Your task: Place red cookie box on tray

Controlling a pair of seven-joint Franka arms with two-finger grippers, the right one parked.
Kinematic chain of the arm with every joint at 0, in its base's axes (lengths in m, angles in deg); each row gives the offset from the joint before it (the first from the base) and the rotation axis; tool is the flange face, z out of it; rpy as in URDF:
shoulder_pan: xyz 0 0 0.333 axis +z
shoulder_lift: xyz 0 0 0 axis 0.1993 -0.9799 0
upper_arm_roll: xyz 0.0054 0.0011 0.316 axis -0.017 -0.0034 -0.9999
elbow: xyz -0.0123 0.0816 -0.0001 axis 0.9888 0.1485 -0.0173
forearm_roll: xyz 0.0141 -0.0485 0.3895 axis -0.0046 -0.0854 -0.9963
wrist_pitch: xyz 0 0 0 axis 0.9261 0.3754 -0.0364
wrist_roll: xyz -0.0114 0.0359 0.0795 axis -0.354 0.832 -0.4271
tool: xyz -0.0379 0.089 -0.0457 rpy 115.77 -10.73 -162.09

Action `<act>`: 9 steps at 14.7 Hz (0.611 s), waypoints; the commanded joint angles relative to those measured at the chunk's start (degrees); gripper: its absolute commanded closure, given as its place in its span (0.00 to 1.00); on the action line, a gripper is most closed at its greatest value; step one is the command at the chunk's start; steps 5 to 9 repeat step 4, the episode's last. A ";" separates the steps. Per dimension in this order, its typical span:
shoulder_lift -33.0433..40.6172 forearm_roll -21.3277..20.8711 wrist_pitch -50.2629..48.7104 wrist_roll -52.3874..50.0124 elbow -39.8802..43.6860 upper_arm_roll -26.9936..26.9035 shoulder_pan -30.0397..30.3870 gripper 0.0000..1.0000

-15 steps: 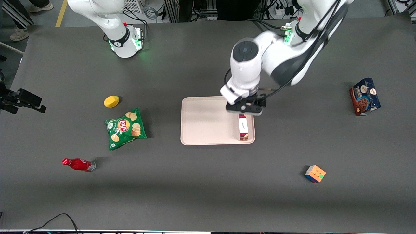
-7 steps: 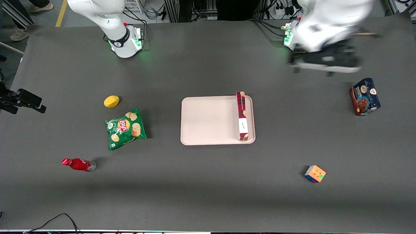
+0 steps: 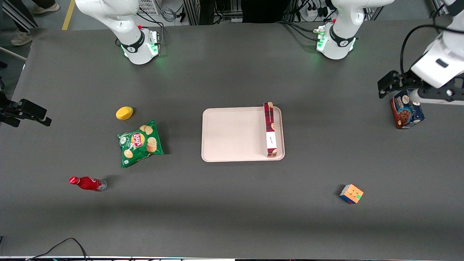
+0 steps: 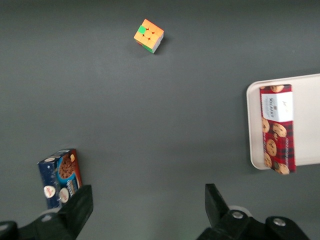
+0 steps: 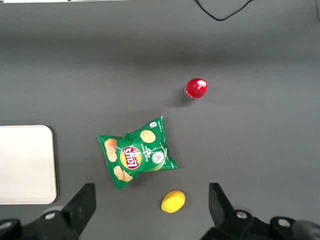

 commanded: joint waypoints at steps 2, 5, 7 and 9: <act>6.48 1.04 7.30 -0.17 -10.86 -1.89 -1.18 0.00; 6.05 1.04 7.48 -0.17 -10.68 -1.89 -1.27 0.00; 6.05 1.04 7.48 -0.17 -10.68 -1.89 -1.27 0.00; 6.05 1.04 7.48 -0.17 -10.68 -1.89 -1.27 0.00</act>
